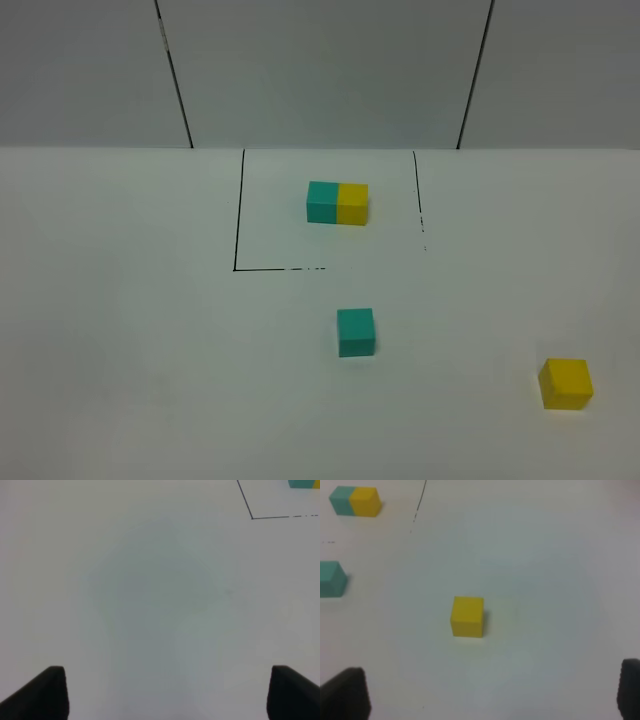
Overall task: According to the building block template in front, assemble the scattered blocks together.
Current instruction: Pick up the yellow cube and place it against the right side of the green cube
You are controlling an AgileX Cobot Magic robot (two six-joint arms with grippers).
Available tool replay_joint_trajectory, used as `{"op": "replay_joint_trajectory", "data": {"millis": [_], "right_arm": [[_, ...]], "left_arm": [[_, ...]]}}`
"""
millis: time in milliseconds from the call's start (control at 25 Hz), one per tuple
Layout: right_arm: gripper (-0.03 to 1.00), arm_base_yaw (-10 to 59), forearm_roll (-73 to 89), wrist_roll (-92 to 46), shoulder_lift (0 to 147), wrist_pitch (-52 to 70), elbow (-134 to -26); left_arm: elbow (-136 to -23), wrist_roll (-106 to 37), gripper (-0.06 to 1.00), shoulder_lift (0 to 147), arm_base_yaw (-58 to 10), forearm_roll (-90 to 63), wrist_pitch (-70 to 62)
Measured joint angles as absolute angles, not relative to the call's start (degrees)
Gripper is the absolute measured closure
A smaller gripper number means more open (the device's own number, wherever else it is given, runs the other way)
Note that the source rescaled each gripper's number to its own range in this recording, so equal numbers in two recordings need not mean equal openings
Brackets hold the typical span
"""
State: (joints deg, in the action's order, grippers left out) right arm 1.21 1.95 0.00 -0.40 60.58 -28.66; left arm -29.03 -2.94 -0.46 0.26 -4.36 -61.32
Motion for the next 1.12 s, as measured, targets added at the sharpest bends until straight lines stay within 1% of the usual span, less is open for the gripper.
{"op": "replay_joint_trajectory", "data": {"millis": [800,880,960,1120], "right_arm": [[-0.03,1.2,1.0,1.4,0.1,60.6,-28.7],[-0.03,1.2,1.7,2.7,4.3,60.6,-28.9],[-0.03,1.2,3.8,2.6,12.1,60.3,-30.0],[-0.03,1.2,6.9,-0.9,32.1,58.9,-35.3]], "left_arm": [[-29.0,-2.9,0.07,-0.5,0.3,-4.4,-61.3],[-29.0,-2.9,0.07,-0.5,0.3,-4.4,-61.3],[-29.0,-2.9,0.07,-0.5,0.3,-4.4,-61.3],[-29.0,-2.9,0.07,-0.5,0.3,-4.4,-61.3]]}}
